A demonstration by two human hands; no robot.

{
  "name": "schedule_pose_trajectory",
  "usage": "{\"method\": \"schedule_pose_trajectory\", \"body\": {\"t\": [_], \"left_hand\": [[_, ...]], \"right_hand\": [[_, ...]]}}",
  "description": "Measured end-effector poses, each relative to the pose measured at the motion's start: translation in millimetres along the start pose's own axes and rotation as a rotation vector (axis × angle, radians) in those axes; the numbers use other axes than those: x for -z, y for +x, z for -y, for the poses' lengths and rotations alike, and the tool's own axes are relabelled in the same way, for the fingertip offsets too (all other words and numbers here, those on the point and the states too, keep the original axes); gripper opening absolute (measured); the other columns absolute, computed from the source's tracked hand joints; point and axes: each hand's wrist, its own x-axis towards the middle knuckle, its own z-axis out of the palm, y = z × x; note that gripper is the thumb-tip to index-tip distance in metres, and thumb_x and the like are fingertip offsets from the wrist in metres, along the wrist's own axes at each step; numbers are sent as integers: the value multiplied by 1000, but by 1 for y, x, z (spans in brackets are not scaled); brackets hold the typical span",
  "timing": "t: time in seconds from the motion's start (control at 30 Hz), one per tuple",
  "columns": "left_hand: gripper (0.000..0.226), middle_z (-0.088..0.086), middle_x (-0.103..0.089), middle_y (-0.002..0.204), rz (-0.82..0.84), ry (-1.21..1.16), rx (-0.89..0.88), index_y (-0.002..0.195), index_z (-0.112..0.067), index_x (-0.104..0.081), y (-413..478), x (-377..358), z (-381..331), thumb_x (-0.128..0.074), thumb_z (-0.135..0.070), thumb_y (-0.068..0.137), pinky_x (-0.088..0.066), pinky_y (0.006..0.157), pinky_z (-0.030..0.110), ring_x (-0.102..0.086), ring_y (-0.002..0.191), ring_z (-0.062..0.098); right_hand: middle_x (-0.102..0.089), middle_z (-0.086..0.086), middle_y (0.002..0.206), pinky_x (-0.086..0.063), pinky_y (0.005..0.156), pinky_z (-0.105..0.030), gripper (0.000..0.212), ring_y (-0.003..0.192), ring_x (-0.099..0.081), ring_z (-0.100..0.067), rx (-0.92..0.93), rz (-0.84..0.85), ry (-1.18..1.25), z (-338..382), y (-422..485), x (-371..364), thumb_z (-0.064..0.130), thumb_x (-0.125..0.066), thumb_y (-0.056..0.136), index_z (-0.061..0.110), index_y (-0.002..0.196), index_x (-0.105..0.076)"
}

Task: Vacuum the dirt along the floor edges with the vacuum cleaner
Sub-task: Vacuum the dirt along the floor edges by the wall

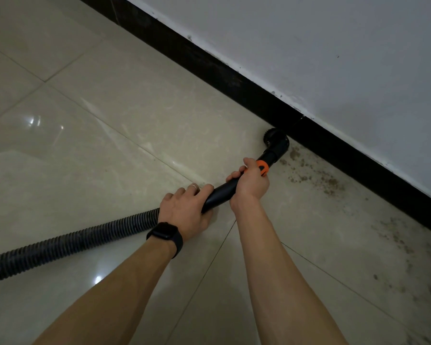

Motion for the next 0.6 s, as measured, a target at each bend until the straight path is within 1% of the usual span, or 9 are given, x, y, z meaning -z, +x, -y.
{"method": "schedule_pose_trajectory", "body": {"t": [0.13,0.23,0.3,0.4,0.6], "left_hand": [[39,-4,-58,91,23,-55,26,118,-33,-39,10,0,-2,-54,-46,85,-36,61,30,-56,74,23],[36,-9,-49,82,55,-108,18,112,-35,-36,17,1,2,-55,-47,83,-34,56,28,-47,64,19],[34,-10,-45,79,65,-129,25,107,-36,-35,22,1,4,-55,-47,82,-35,56,28,-45,61,20],[32,-9,-46,80,75,-138,37,104,-36,-36,27,1,4,-55,-47,81,-38,57,29,-47,60,22],[33,-8,-46,80,92,-151,40,104,-36,-35,27,3,3,-57,-45,81,-39,57,30,-47,61,22]], "right_hand": [[-54,3,54,-45,43,-25,15,40,-48,-13,21,5,4,3,10,-3,17,-72,92,10,92,-59],[-54,4,53,-45,43,-26,26,41,-49,-12,39,8,11,3,14,-6,34,-72,97,13,92,-59],[-54,4,53,-46,43,-26,33,41,-49,-13,42,5,8,4,17,-8,43,-68,98,13,92,-57],[-52,4,52,-45,43,-26,35,40,-48,-14,47,-4,2,7,20,-12,46,-66,99,13,93,-54],[-53,4,51,-46,44,-26,37,40,-49,-13,38,5,-26,9,17,-13,48,-65,99,13,95,-55]]}}
